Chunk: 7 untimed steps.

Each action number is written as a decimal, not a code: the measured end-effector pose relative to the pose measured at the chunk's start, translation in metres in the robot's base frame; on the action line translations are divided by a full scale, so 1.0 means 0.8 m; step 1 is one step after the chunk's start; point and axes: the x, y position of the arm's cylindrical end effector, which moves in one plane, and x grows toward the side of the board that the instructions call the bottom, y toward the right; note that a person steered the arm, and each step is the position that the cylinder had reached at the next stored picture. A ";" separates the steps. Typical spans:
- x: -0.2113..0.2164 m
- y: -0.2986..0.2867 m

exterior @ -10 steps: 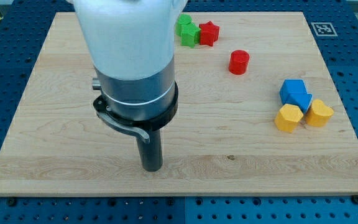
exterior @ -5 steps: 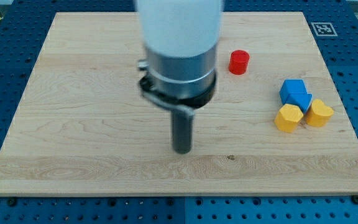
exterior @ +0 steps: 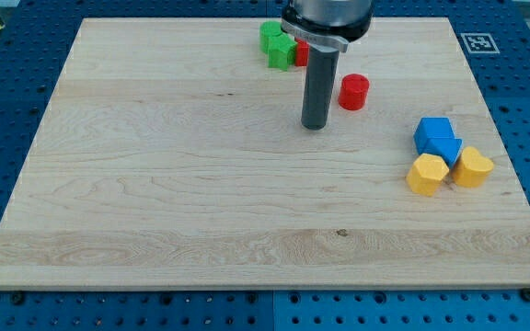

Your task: Push the red circle right and a bit down

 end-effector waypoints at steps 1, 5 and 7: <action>-0.013 0.000; -0.091 0.111; -0.044 0.183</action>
